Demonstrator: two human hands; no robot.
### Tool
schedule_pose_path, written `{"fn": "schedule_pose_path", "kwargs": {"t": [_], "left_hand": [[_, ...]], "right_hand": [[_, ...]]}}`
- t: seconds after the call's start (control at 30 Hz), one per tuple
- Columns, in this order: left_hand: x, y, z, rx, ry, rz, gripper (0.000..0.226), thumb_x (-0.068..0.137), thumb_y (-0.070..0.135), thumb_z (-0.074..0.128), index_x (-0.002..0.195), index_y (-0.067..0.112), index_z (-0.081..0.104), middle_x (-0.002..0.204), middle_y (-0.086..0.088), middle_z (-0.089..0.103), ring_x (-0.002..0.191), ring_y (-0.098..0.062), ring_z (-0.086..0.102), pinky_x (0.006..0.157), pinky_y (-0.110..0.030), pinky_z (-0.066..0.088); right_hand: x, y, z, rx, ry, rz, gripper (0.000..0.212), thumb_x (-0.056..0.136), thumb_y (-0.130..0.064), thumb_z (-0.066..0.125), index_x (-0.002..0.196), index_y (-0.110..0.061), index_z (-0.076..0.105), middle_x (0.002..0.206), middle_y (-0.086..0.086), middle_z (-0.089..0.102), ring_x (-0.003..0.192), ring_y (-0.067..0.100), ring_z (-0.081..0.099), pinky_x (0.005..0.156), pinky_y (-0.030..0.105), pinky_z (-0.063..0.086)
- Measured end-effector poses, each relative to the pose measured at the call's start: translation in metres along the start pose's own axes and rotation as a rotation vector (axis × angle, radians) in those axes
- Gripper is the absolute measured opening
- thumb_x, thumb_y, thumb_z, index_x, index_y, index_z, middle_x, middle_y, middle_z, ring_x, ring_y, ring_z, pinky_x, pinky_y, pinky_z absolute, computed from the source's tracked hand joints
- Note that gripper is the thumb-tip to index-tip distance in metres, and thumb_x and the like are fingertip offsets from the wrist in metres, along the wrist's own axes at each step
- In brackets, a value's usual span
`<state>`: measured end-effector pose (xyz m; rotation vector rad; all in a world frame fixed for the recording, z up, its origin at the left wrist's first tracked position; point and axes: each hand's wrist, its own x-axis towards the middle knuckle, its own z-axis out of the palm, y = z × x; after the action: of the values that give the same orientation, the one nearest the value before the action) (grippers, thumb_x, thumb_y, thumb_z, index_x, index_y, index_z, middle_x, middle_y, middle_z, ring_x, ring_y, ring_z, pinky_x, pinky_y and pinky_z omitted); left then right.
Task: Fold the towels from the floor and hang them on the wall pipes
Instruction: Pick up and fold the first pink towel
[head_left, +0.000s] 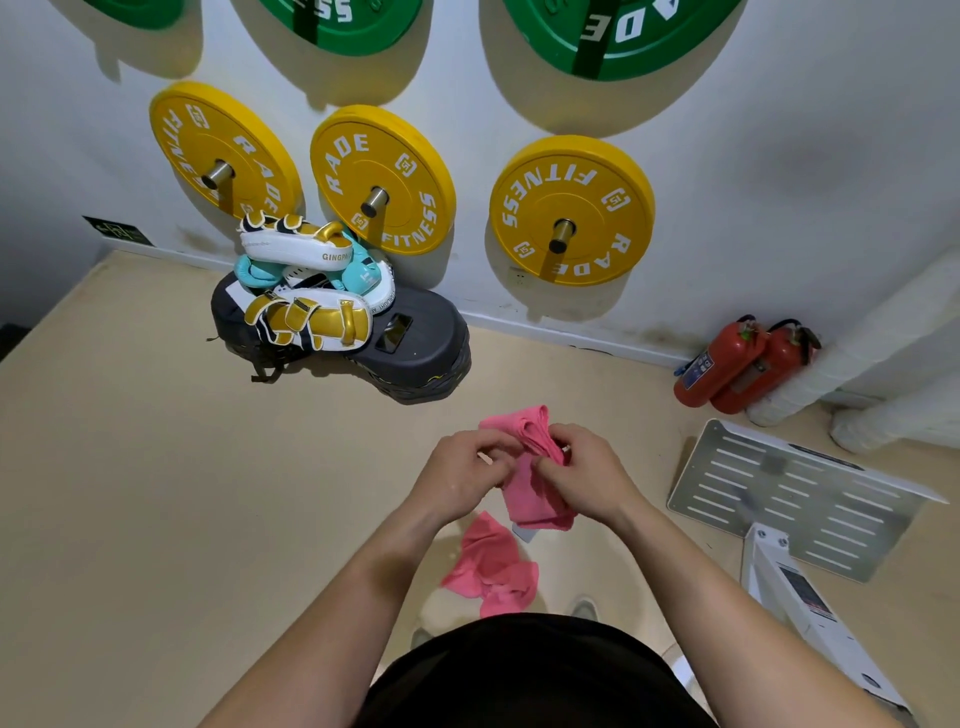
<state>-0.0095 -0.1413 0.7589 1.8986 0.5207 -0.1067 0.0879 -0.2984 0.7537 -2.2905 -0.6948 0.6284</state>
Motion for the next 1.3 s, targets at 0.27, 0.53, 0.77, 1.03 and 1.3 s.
{"fn": "schedule_pose_path", "kwargs": {"t": [0.27, 0.53, 0.77, 1.03, 1.3], "left_hand": [[0.011, -0.009, -0.013, 0.18, -0.067, 0.123, 0.054, 0.063, 0.044, 0.08, 0.113, 0.032, 0.063, 0.117, 0.012, 0.058, 0.11, -0.006, 0.051, 0.095, -0.028, 0.04], [0.018, 0.006, 0.016, -0.018, -0.093, 0.057, 0.025, 0.082, 0.044, 0.063, 0.083, 0.02, 0.059, 0.065, 0.018, 0.052, 0.064, -0.006, 0.047, 0.062, -0.029, 0.037], [0.036, 0.025, 0.08, -0.033, -0.052, 0.013, 0.027, 0.099, 0.032, 0.057, 0.088, 0.008, 0.052, 0.077, 0.002, 0.054, 0.069, -0.012, 0.049, 0.061, -0.028, 0.039], [0.075, 0.085, 0.194, 0.044, -0.071, 0.043, 0.018, 0.101, 0.03, 0.053, 0.097, 0.012, 0.053, 0.084, 0.003, 0.059, 0.073, -0.013, 0.055, 0.054, -0.014, 0.037], [0.132, 0.163, 0.299, 0.409, -0.07, 0.179, 0.029, 0.101, 0.044, 0.043, 0.109, 0.016, 0.046, 0.092, -0.011, 0.067, 0.084, -0.035, 0.063, 0.071, -0.042, 0.05]], "right_hand": [[-0.007, -0.004, -0.033, 0.084, -0.179, -0.056, 0.016, 0.072, -0.027, 0.047, 0.076, -0.024, 0.063, 0.075, -0.003, 0.058, 0.071, 0.007, 0.05, 0.069, 0.03, 0.041], [-0.038, 0.032, -0.04, 0.242, -0.102, 0.181, 0.026, 0.07, -0.033, 0.086, 0.081, -0.026, 0.063, 0.072, -0.011, 0.062, 0.065, 0.009, 0.061, 0.057, 0.032, 0.055], [-0.078, 0.059, -0.04, 0.967, 0.471, 0.432, 0.028, 0.076, -0.001, 0.08, 0.101, 0.004, 0.068, 0.09, 0.019, 0.072, 0.081, 0.028, 0.067, 0.069, 0.036, 0.053], [-0.098, 0.129, -0.081, 0.862, 0.705, 0.565, 0.013, 0.094, -0.021, 0.065, 0.106, -0.024, 0.063, 0.099, -0.003, 0.073, 0.094, 0.017, 0.071, 0.076, 0.032, 0.058], [-0.076, 0.217, -0.186, 0.358, 0.819, 0.645, 0.037, 0.101, -0.026, 0.05, 0.136, -0.012, 0.05, 0.13, 0.009, 0.062, 0.118, 0.029, 0.058, 0.092, 0.033, 0.043]]}}
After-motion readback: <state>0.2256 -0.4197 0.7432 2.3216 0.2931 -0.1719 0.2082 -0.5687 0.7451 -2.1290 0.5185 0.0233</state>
